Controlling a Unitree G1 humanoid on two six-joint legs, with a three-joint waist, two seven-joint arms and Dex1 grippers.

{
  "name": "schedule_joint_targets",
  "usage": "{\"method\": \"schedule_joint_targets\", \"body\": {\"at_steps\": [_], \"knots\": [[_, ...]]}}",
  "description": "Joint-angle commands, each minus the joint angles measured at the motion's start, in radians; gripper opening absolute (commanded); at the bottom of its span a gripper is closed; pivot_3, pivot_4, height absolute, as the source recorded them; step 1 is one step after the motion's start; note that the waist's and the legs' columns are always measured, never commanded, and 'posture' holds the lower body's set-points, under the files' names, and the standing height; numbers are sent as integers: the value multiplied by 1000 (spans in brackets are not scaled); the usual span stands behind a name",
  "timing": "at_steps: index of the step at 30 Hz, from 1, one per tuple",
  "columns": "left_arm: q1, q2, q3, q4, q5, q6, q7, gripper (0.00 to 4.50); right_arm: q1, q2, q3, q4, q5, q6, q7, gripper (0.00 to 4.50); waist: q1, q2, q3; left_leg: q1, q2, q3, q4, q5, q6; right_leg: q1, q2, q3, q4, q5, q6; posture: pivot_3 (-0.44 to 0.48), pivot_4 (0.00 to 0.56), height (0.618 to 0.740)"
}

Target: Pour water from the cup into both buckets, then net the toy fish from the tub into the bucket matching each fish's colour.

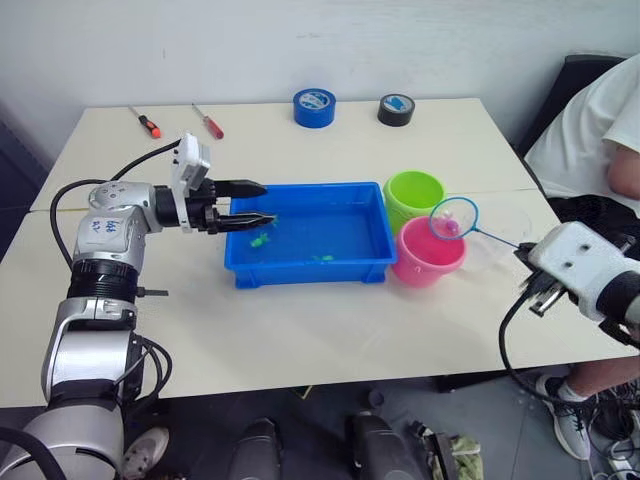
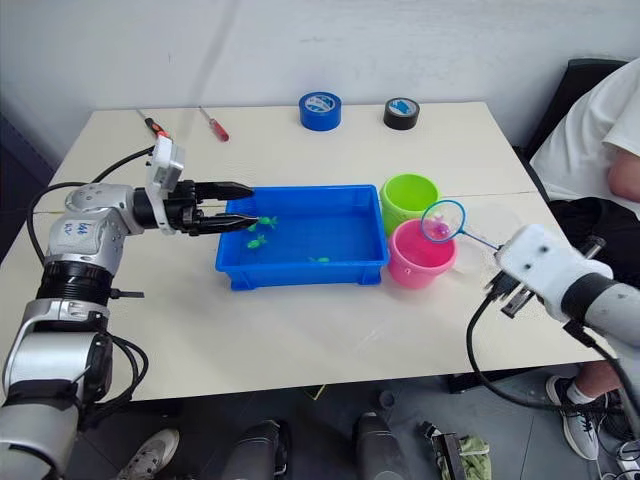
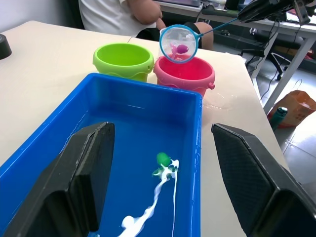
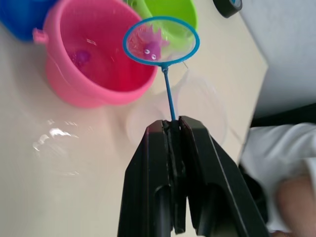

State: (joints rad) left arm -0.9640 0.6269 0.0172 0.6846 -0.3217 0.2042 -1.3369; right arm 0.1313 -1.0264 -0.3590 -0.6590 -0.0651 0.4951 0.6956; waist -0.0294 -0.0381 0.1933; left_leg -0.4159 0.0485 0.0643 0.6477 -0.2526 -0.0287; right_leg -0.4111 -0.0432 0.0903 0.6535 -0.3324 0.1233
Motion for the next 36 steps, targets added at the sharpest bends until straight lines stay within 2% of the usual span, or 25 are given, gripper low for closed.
{"method": "schedule_joint_targets", "body": {"at_steps": [1,8,13,23,28,32,36], "knots": [[-30,1,8,9,8,-23,-18,3455,51,-25,-24,9,-118,-153,-27,0,1,0,0,-1,0,0,0,0,0,0,0,0,0,0,0,0,150,734],[-38,-5,12,27,16,-34,-29,3455,152,-17,-45,50,-377,-370,-134,0,2,0,0,-1,0,0,1,0,0,0,0,0,0,1,1,0,150,734],[-44,-9,10,39,21,-39,-33,3455,170,7,-61,76,-504,-475,-210,0,1,0,0,-1,0,0,2,0,0,0,0,0,0,1,2,0,150,734],[-46,-15,14,47,29,-46,-39,3455,157,92,-84,68,-552,-565,-232,0,1,0,0,0,0,0,2,0,-1,1,0,0,1,1,2,0,150,734],[-49,28,57,86,26,-46,-2,3455,-65,131,-38,22,-387,-428,-145,0,-9,0,0,4,0,1,2,0,-1,3,0,2,3,1,2,0,150,734],[-18,108,92,112,34,-56,30,3455,-339,204,122,18,-240,-199,-44,0,-26,-1,1,8,1,1,0,1,-2,4,2,2,5,1,1,0,150,734],[22,170,124,104,32,-58,56,3455,-507,285,267,43,-146,27,42,0,-26,-1,1,8,2,0,-1,1,-2,4,1,1,6,0,0,0,150,734]]}}
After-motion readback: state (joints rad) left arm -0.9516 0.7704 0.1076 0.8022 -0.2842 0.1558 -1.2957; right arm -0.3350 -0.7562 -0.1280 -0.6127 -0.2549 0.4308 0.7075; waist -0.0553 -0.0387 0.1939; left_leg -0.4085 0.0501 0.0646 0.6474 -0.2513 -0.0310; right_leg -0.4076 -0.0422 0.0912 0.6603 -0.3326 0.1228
